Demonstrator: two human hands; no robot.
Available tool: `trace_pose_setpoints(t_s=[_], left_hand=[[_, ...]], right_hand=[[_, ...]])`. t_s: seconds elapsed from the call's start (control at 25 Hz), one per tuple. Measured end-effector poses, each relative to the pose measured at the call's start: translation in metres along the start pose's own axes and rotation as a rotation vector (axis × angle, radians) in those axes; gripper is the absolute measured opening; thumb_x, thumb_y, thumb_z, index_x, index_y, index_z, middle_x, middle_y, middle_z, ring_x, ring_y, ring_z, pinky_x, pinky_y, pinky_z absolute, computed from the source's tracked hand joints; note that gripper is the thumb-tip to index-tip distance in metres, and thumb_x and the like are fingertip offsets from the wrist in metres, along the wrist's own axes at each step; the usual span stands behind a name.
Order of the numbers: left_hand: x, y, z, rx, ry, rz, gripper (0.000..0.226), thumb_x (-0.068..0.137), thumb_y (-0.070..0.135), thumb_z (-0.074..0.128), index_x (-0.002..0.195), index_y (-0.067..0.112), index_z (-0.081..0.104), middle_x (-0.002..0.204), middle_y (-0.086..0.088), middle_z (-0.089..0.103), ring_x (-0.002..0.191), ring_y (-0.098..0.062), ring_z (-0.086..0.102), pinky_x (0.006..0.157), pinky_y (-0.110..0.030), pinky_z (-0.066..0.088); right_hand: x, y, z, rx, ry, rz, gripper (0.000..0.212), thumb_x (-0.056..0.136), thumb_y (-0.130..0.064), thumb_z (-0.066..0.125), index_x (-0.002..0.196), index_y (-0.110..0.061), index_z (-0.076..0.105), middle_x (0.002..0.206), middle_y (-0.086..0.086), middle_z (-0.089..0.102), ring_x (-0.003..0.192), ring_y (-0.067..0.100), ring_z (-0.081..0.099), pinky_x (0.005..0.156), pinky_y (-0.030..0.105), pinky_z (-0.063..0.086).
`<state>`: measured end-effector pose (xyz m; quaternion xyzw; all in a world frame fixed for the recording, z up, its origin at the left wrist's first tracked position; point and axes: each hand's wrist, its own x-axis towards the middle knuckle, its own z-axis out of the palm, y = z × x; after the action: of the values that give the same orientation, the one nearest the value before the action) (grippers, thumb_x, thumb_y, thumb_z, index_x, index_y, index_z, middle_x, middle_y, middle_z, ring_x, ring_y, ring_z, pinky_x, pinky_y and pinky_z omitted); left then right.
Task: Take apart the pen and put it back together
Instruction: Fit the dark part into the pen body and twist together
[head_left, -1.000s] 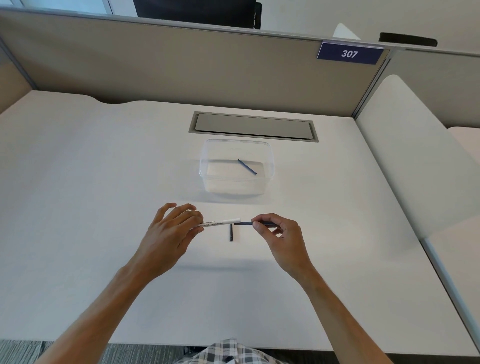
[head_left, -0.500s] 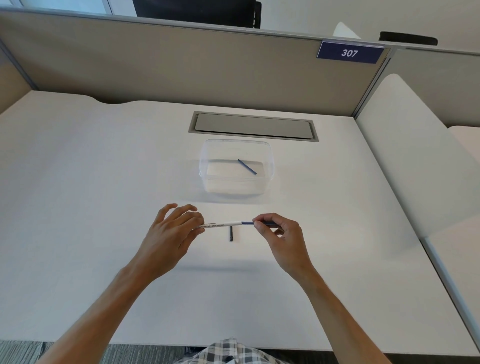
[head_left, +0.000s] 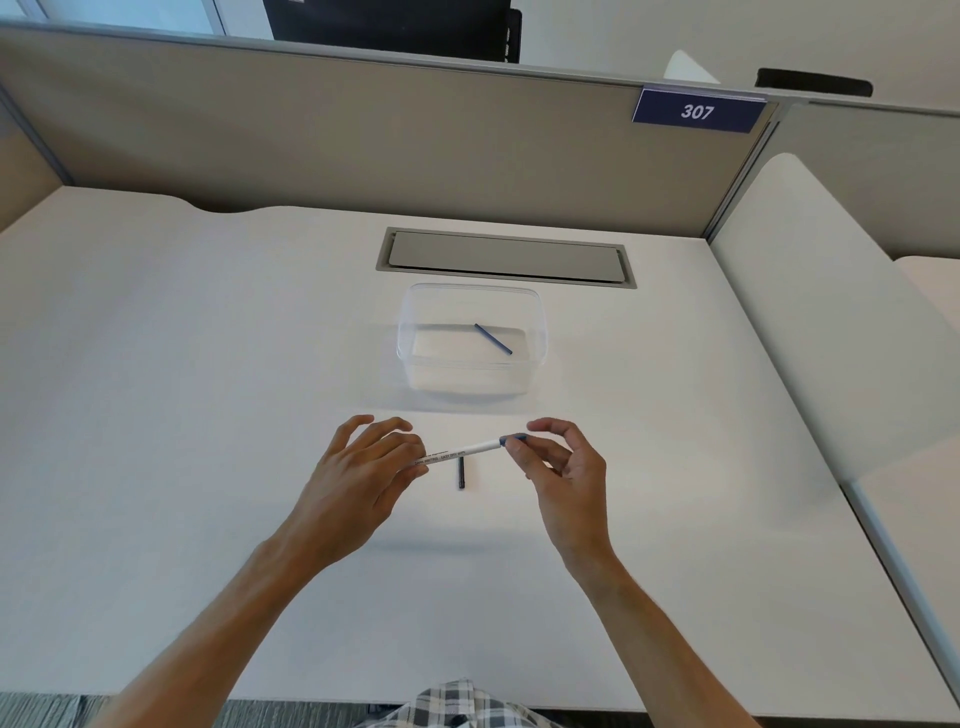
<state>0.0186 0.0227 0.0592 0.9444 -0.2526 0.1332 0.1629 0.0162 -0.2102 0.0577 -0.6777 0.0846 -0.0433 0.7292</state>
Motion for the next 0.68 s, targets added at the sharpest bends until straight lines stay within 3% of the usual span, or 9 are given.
trace_pose_setpoints(t_s=[0.08, 0.24, 0.44, 0.56, 0.68], left_hand=[[0.002, 0.002, 0.001, -0.006, -0.001, 0.0, 0.032, 0.098, 0.034, 0.038, 0.099, 0.018, 0.066, 0.1, 0.01, 0.068, 0.116, -0.015, 0.058, 0.104, -0.035, 0.033], [0.005, 0.003, 0.003, -0.021, 0.006, 0.006, 0.031, 0.098, 0.033, 0.039, 0.099, 0.019, 0.066, 0.101, 0.01, 0.068, 0.115, -0.016, 0.058, 0.104, -0.036, 0.034], [0.006, 0.005, 0.005, -0.071, 0.006, -0.03, 0.027, 0.098, 0.033, 0.042, 0.099, 0.019, 0.065, 0.103, 0.012, 0.068, 0.117, -0.012, 0.056, 0.104, -0.034, 0.033], [0.006, 0.005, 0.006, -0.219, 0.024, -0.126, 0.02, 0.097, 0.031, 0.047, 0.098, 0.022, 0.066, 0.102, 0.014, 0.067, 0.111, -0.007, 0.055, 0.1, -0.026, 0.032], [0.004, 0.009, 0.008, -0.481, 0.041, -0.302, 0.017, 0.096, 0.031, 0.053, 0.095, 0.024, 0.068, 0.096, 0.013, 0.068, 0.091, -0.013, 0.059, 0.085, -0.023, 0.043]], right_hand=[[-0.001, 0.001, 0.002, 0.019, 0.042, -0.015, 0.014, 0.082, -0.011, 0.08, 0.087, -0.014, 0.067, 0.081, 0.002, 0.079, 0.076, 0.008, 0.071, 0.063, 0.014, 0.047], [0.0, 0.001, 0.004, 0.044, 0.083, -0.065, 0.011, 0.08, -0.006, 0.08, 0.084, -0.013, 0.073, 0.08, 0.001, 0.078, 0.079, 0.009, 0.073, 0.068, 0.012, 0.05], [-0.001, -0.001, 0.011, -0.018, 0.1, -0.07, 0.012, 0.087, -0.015, 0.076, 0.083, -0.026, 0.079, 0.083, -0.008, 0.078, 0.078, 0.003, 0.069, 0.068, 0.011, 0.048], [0.001, -0.001, 0.014, -0.096, 0.087, -0.111, 0.014, 0.093, -0.022, 0.069, 0.086, -0.029, 0.078, 0.085, -0.011, 0.078, 0.075, 0.002, 0.063, 0.061, 0.014, 0.042], [0.006, 0.006, 0.018, -0.148, 0.084, -0.121, 0.015, 0.096, -0.024, 0.064, 0.089, -0.027, 0.077, 0.09, -0.013, 0.077, 0.083, 0.003, 0.066, 0.06, 0.016, 0.044]])
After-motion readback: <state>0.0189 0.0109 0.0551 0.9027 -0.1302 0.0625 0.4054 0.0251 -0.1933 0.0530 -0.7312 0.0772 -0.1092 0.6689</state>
